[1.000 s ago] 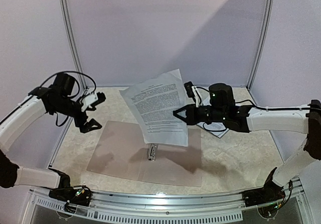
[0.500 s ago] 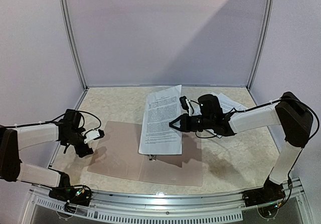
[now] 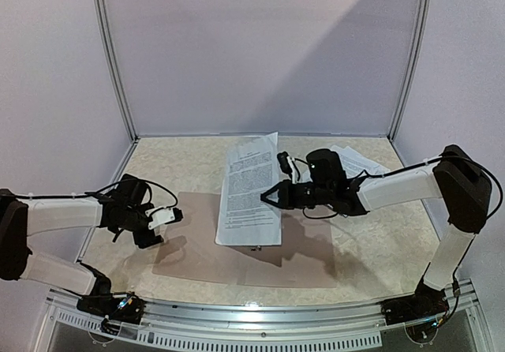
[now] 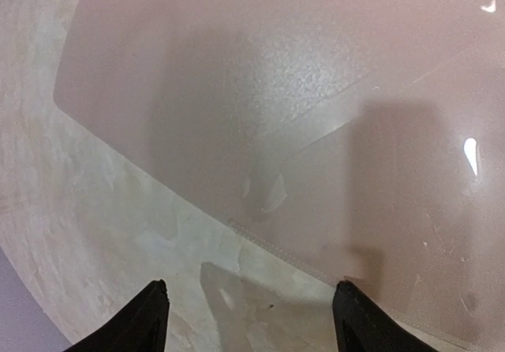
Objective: Put the files into the folder
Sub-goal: Move the folder to the center of the board, then insert the folder to form pockets on the folder.
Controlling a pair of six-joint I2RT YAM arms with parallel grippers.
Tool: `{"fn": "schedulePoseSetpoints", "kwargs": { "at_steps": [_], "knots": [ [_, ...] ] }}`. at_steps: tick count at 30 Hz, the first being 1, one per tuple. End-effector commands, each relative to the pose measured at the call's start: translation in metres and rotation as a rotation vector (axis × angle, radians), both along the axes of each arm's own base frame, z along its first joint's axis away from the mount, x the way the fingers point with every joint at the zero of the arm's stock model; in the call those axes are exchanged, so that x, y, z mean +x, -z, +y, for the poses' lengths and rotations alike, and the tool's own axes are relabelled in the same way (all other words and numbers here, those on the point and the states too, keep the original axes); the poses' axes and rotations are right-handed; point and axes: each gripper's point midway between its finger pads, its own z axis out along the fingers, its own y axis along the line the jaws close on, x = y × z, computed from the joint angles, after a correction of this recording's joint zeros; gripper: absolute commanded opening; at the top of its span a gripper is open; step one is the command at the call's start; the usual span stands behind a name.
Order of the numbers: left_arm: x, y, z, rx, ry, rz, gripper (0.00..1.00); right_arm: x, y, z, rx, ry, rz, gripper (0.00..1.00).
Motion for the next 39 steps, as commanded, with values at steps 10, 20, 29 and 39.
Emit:
{"fn": "schedulePoseSetpoints", "kwargs": {
  "at_steps": [10,20,29,39],
  "knots": [
    [-0.064,0.025,0.010,0.064,0.091,0.192,0.76,-0.052,0.041,-0.022,-0.186,-0.080,0.010,0.00],
    [-0.061,0.007,-0.008,-0.023,0.125,0.190,0.78,-0.053,0.027,-0.031,-0.227,-0.032,-0.047,0.00],
    [-0.052,0.005,-0.006,0.007,0.136,0.169,0.79,-0.048,0.005,-0.030,-0.305,-0.097,-0.193,0.00],
    [-0.054,0.007,-0.006,-0.002,0.136,0.170,0.79,-0.063,0.014,-0.012,-0.349,-0.196,-0.198,0.00]
  ]
}}
